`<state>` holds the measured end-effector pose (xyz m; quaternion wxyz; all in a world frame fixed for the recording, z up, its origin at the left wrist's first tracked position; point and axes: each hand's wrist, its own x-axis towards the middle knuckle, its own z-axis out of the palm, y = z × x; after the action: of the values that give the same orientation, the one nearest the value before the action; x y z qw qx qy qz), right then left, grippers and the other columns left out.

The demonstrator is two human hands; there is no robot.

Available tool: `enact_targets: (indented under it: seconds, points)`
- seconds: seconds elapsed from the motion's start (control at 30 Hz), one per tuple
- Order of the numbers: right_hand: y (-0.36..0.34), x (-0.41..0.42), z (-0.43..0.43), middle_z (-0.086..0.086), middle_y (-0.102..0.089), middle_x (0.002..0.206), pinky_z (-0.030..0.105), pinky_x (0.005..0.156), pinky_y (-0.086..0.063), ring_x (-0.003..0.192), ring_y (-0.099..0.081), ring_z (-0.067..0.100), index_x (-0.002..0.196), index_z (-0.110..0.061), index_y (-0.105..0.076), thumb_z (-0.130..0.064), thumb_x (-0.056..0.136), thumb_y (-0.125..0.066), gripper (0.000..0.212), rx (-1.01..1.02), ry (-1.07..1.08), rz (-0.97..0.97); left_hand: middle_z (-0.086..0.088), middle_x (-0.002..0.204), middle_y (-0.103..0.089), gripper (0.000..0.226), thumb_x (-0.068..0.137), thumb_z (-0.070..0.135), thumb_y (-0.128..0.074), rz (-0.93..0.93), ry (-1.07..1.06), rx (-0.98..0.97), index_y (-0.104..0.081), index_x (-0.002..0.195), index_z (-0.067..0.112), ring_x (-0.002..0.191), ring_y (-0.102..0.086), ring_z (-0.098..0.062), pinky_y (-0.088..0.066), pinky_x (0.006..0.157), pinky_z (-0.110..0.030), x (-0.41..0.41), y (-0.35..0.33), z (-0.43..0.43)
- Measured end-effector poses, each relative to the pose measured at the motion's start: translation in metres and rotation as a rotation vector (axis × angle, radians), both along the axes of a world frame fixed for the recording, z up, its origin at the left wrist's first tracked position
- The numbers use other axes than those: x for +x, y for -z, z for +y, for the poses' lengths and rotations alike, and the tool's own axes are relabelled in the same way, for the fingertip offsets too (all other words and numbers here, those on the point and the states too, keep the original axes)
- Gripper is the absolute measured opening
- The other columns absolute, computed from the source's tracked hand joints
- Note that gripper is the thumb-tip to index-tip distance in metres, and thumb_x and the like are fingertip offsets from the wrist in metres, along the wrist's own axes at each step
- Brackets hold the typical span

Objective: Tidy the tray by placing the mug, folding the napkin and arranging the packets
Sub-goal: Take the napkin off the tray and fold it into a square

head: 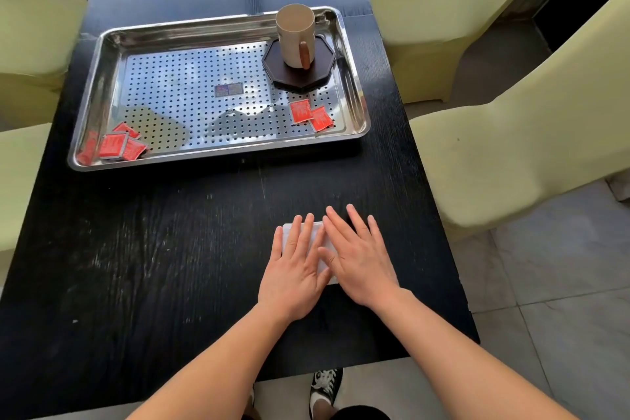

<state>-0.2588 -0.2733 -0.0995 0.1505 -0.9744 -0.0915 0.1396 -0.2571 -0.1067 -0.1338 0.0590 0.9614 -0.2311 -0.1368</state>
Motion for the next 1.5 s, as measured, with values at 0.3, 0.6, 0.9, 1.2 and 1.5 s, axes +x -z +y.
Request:
enact_targets:
  seconds: [0.3,0.6,0.9,1.2,1.5]
  points:
    - [0.013,-0.003,-0.015,-0.010,0.023,0.166,0.051,0.124,0.010,0.152,0.024,0.023,0.158,-0.028,0.015,-0.080,0.090,0.002,0.086,-0.185,-0.139,0.027,-0.004,0.166,0.019,0.079,0.095,0.069,0.003,0.015,-0.006,-0.005,0.012,0.157,0.020,0.150,0.026,-0.022,0.011,0.121,-0.051,0.001,-0.009,0.004]
    - [0.023,-0.027,-0.019,-0.012,0.031,0.163,0.055,0.121,0.014,0.150,0.030,0.024,0.155,-0.027,0.026,-0.085,0.087,-0.001,0.093,-0.183,-0.183,0.082,-0.007,0.164,0.024,0.083,0.096,0.072,-0.009,0.013,-0.042,0.013,0.015,0.157,0.021,0.150,0.024,-0.024,0.005,0.121,-0.050,-0.017,-0.001,0.026]
    - [-0.006,-0.018,-0.004,-0.002,-0.022,0.166,0.045,0.122,-0.016,0.152,-0.021,0.024,0.156,-0.020,-0.029,-0.064,0.099,-0.027,0.071,-0.025,0.128,-0.018,-0.001,0.163,0.025,0.082,0.088,0.077,0.006,0.044,-0.148,0.039,0.021,0.152,0.029,0.148,0.029,-0.019,0.009,0.122,-0.050,-0.017,-0.025,0.032]
    - [-0.029,0.012,0.024,0.007,-0.058,0.118,0.037,0.074,-0.047,0.101,-0.059,0.027,0.122,-0.010,-0.057,-0.051,0.097,-0.050,0.048,0.093,0.621,0.208,-0.010,0.167,0.003,0.074,0.096,0.063,-0.024,0.100,-0.457,0.122,-0.007,0.158,0.026,0.152,0.012,-0.031,-0.007,0.119,-0.063,-0.018,-0.044,0.092]
    - [-0.031,0.034,0.076,0.011,-0.051,0.125,0.036,0.069,-0.048,0.106,-0.062,0.036,0.128,-0.011,-0.041,-0.038,0.081,-0.072,0.063,-0.061,0.736,0.387,-0.013,0.164,-0.008,0.071,0.096,0.058,-0.041,0.290,-0.635,0.125,-0.017,0.155,0.027,0.151,-0.001,-0.039,-0.025,0.108,-0.073,0.029,-0.053,0.173]
